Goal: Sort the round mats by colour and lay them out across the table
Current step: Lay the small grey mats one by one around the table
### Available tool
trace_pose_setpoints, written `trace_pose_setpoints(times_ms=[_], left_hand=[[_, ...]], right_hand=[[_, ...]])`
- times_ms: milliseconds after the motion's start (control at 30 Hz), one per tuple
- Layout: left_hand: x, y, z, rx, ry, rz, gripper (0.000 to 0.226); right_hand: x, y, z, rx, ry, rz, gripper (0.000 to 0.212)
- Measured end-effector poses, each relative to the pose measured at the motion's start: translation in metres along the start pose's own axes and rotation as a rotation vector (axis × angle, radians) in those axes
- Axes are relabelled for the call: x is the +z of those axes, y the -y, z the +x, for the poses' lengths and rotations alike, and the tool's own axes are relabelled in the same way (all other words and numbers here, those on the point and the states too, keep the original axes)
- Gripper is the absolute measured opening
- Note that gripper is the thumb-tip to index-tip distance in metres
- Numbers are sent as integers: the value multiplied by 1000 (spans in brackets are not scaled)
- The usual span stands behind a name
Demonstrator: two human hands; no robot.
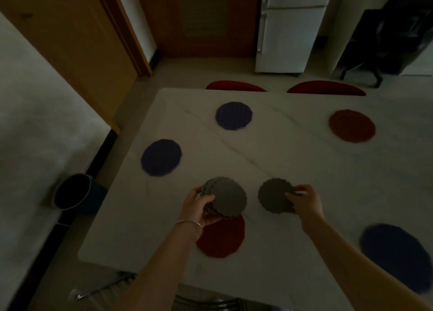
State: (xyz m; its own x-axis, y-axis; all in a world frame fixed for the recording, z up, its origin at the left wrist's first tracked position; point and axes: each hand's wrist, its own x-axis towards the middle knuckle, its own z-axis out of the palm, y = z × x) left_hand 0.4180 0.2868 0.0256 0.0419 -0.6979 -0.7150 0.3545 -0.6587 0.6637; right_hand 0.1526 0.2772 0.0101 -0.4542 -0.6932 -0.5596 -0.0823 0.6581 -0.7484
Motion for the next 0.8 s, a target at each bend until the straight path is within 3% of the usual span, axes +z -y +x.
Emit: trace_pose_setpoints(times_ms=[133, 367, 633, 800], left_hand=[[2, 9, -8, -7, 49, 9, 42], [11, 37, -27, -26, 62, -35, 22], [4, 60, -50, 8, -20, -63, 26], [2, 65, -68, 34, -68, -118, 28]], right_hand=[[-17, -31, -28, 124, -13, 179, 29], [-26, -87, -60, 218, -5, 191, 23], [-24, -103, -69, 51, -48, -49, 34], [-28, -110, -74, -68, -25, -229, 29]])
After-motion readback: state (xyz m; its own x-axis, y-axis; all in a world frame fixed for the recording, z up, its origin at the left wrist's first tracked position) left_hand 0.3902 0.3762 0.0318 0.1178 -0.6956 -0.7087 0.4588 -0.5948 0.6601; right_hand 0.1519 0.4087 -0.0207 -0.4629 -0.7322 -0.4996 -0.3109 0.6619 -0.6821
